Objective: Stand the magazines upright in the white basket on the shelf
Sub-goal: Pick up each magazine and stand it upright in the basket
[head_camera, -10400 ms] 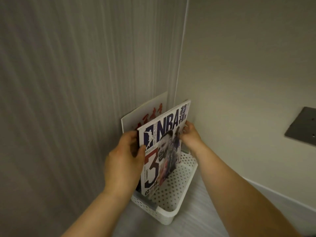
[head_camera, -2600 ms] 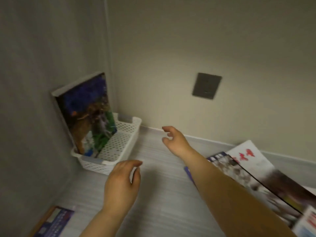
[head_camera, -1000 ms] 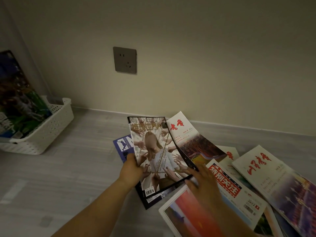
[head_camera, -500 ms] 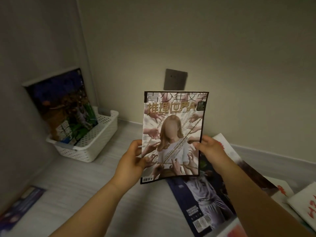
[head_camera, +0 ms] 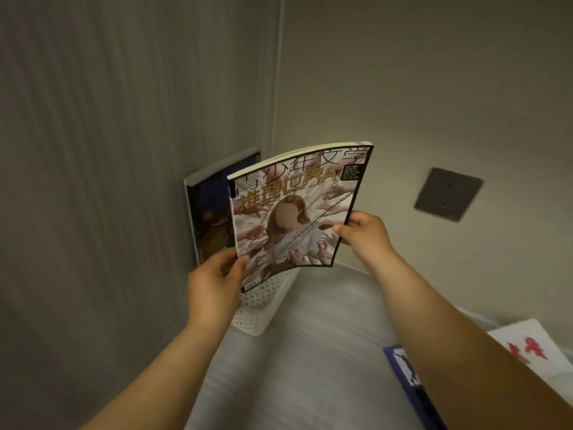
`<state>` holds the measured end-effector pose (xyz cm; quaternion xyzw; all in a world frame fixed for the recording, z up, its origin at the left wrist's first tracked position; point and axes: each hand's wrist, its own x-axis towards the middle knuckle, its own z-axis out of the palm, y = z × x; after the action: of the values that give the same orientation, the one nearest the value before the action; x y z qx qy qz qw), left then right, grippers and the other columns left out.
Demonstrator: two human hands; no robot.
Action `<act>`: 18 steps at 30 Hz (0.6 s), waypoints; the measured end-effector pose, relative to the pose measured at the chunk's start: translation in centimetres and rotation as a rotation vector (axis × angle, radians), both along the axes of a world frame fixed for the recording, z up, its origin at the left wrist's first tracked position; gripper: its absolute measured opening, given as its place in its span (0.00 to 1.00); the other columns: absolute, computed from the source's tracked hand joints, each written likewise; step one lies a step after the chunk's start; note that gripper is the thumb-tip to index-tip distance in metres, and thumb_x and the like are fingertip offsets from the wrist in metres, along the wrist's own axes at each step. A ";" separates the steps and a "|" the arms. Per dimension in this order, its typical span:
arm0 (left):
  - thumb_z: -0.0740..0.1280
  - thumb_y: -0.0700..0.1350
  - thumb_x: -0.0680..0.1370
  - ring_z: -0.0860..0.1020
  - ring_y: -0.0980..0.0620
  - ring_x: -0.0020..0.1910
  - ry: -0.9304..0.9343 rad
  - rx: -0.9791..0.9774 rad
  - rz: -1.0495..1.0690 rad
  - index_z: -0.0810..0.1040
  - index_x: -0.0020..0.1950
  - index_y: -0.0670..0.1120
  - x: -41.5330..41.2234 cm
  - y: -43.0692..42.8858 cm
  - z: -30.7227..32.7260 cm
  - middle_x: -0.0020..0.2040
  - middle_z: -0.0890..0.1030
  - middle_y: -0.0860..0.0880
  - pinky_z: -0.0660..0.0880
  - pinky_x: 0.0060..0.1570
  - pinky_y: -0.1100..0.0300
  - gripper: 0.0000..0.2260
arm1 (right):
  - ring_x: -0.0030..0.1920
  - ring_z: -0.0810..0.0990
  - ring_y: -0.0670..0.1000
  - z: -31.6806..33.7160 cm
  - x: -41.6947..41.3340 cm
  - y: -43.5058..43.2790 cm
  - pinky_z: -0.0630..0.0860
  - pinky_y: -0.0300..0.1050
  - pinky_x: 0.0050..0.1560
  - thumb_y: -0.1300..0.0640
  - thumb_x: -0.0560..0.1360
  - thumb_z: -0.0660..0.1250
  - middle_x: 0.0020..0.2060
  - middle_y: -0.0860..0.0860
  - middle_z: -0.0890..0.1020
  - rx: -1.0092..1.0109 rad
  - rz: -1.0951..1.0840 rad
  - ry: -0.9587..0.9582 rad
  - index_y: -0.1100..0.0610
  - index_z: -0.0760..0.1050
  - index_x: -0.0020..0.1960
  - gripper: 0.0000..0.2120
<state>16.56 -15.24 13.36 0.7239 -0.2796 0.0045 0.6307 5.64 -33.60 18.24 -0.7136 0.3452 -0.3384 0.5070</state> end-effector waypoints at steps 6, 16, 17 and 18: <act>0.66 0.40 0.74 0.74 0.63 0.32 0.033 0.096 0.061 0.81 0.49 0.42 4.8 -0.1 -1.3 0.38 0.80 0.51 0.68 0.32 0.69 0.07 | 0.40 0.78 0.49 -1.7 6.7 -0.4 0.74 0.29 0.33 0.72 0.72 0.61 0.42 0.54 0.79 0.010 -0.009 -0.004 0.67 0.77 0.50 0.09; 0.67 0.42 0.73 0.80 0.38 0.41 -0.023 0.401 0.076 0.80 0.47 0.37 7.1 0.5 -4.4 0.42 0.83 0.36 0.78 0.43 0.47 0.09 | 0.49 0.80 0.65 -6.0 11.4 -0.1 0.77 0.55 0.44 0.72 0.72 0.60 0.43 0.57 0.83 0.039 0.058 0.091 0.54 0.78 0.38 0.15; 0.67 0.42 0.73 0.80 0.38 0.41 -0.022 0.412 0.075 0.79 0.47 0.36 7.2 0.6 -4.7 0.42 0.83 0.36 0.78 0.43 0.47 0.09 | 0.51 0.78 0.68 -6.6 11.7 -0.1 0.76 0.59 0.48 0.71 0.72 0.60 0.42 0.56 0.83 0.046 0.052 0.107 0.55 0.78 0.38 0.15; 0.67 0.41 0.73 0.80 0.39 0.41 -0.019 0.416 0.074 0.79 0.46 0.36 7.2 0.7 -5.0 0.43 0.83 0.36 0.78 0.43 0.48 0.08 | 0.52 0.76 0.70 -7.2 12.0 -0.2 0.75 0.61 0.50 0.71 0.72 0.60 0.42 0.57 0.83 0.047 0.040 0.124 0.57 0.78 0.40 0.13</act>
<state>23.80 -14.58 8.37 0.8483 -0.2535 -0.0232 0.4644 17.60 -33.76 11.03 -0.7277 0.3695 -0.2753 0.5081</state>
